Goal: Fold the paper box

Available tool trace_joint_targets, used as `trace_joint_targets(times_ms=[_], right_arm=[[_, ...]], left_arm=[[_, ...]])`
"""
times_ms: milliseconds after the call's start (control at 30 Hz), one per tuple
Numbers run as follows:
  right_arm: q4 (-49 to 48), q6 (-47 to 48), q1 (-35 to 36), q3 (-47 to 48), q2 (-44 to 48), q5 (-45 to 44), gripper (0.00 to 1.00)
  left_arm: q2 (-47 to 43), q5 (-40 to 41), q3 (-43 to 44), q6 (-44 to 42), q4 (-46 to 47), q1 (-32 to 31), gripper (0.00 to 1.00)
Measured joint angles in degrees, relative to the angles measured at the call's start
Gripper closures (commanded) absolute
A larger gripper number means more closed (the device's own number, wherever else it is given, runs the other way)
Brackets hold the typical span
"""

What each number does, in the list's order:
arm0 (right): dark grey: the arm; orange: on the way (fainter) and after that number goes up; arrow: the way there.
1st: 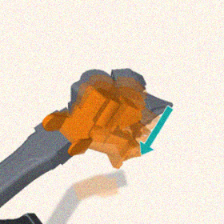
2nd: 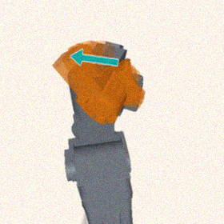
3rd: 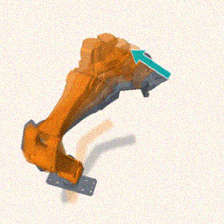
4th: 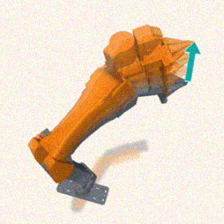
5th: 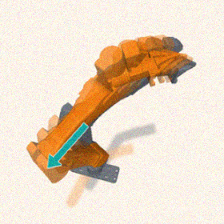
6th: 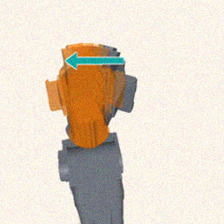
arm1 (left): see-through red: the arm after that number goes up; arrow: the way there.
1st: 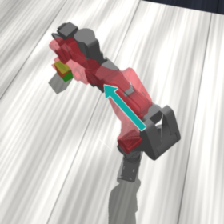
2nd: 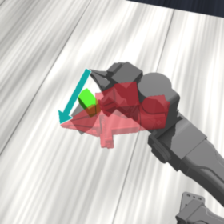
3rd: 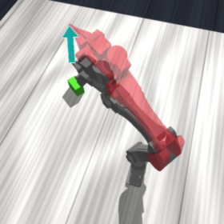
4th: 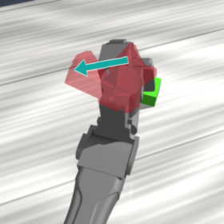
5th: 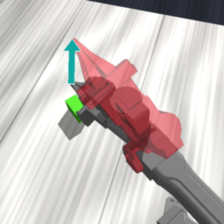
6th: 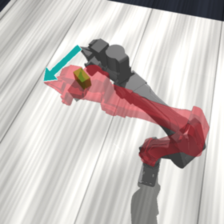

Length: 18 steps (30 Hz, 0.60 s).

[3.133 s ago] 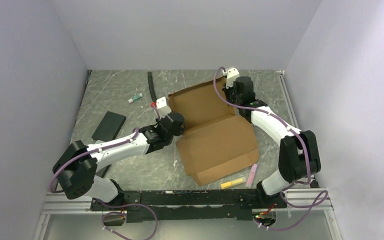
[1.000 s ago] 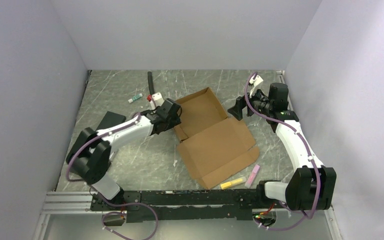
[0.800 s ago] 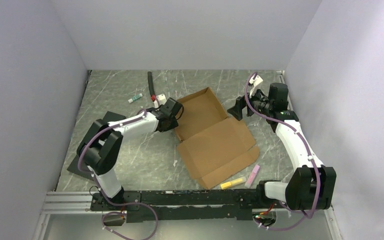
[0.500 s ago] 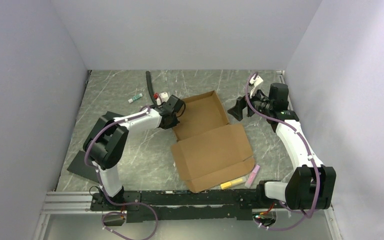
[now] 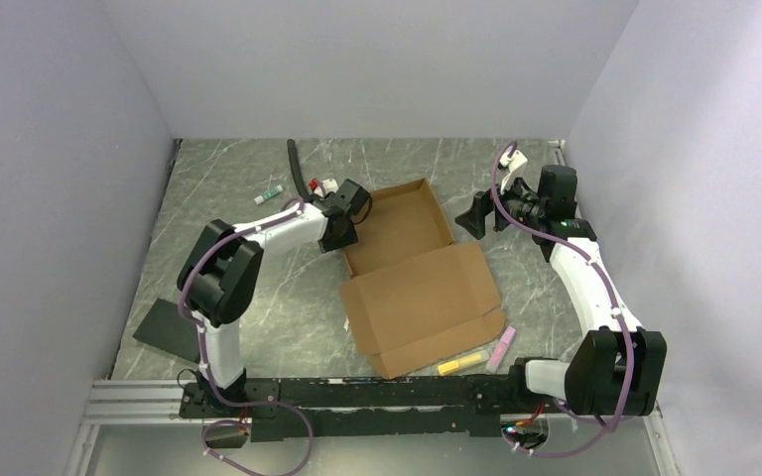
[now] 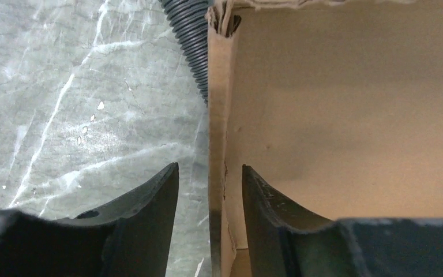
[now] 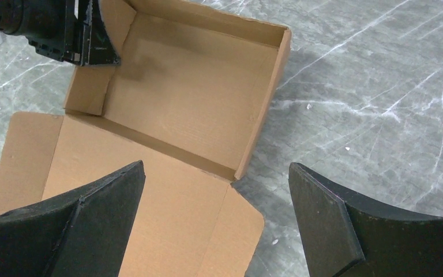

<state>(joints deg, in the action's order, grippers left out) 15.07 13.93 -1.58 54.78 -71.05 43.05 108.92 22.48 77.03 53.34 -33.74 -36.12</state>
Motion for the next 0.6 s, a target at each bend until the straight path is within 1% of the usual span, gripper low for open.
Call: trace_joint_targets(times_ms=[267, 367, 433, 533, 600], right_arm=[[0.1, 0.0, 0.0, 0.0, 0.0, 0.8, 0.00], [0.1, 0.0, 0.0, 0.0, 0.0, 0.8, 0.00], [0.2, 0.1, -0.1, 0.0, 0.0, 0.8, 0.00], [0.8, 0.7, -0.1, 0.0, 0.0, 1.0, 0.00], [1.4, 1.4, -0.1, 0.0, 0.0, 1.3, 0.00]], left_arm=[[-5.1, -0.5, 0.0, -3.6, -0.4, 0.2, 0.47], [-7.3, -1.3, 0.0, -6.3, -0.2, 0.2, 0.46], [-9.2, -2.7, -0.7, -8.9, 0.7, 0.2, 0.43], [-14.4, -7.0, -5.0, -14.6, 4.2, 0.2, 0.38], [-19.0, -10.8, -8.9, -18.3, 6.6, 0.2, 0.36]])
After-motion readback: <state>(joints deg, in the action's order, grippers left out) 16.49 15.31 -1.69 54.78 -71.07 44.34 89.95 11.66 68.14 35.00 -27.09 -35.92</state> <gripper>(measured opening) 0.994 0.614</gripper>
